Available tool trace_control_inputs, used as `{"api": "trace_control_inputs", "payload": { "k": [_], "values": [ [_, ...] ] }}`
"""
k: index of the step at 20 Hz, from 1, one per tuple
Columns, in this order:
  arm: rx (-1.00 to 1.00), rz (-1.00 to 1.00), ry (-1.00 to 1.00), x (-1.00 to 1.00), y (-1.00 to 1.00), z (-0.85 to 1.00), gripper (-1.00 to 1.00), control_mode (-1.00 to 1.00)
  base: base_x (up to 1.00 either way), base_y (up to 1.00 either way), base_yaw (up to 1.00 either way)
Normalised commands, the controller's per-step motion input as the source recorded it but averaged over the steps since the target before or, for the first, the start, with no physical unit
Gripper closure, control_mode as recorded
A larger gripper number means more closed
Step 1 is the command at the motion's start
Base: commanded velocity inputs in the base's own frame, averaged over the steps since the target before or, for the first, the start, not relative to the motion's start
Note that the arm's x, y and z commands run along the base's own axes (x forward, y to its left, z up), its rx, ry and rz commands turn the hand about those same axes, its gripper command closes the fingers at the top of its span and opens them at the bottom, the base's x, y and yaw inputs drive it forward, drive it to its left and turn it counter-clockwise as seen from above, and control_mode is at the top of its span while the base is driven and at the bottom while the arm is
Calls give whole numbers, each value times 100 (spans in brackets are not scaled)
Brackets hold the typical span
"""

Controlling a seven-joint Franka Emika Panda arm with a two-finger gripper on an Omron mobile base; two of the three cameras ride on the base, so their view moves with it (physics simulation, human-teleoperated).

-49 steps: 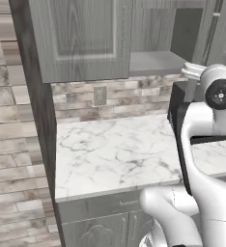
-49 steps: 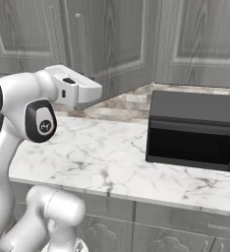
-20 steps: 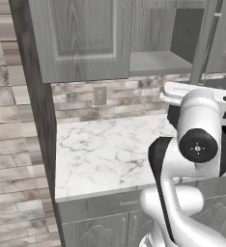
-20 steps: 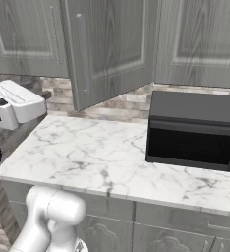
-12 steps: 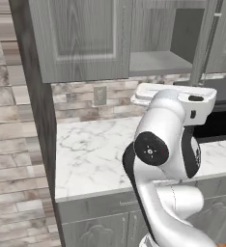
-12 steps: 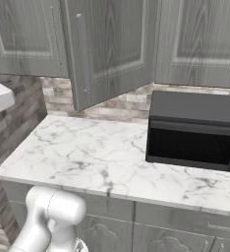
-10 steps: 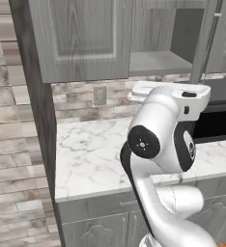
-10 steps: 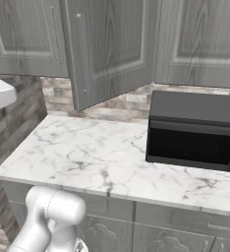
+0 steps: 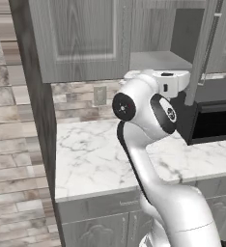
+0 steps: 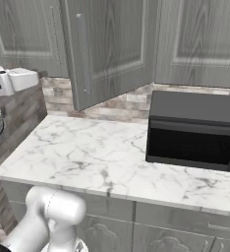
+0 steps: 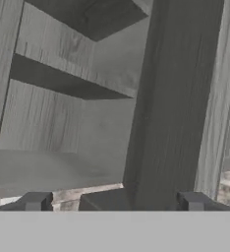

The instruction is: Open the cabinet directly in front. Then move the liquor and the cup to the dining counter with the candle on it.

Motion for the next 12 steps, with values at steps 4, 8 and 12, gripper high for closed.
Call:
{"api": "trace_control_inputs", "payload": {
  "k": [4, 8, 12],
  "values": [
    [3, -19, 16, 64, -47, 0, -100, -100, 0, 0, 0],
    [9, -18, 16, 16, -79, 0, -100, -100, 0, 0, 0],
    [11, -19, 12, 0, -98, 0, -100, -100, 0, 0, 0]
  ]
}}
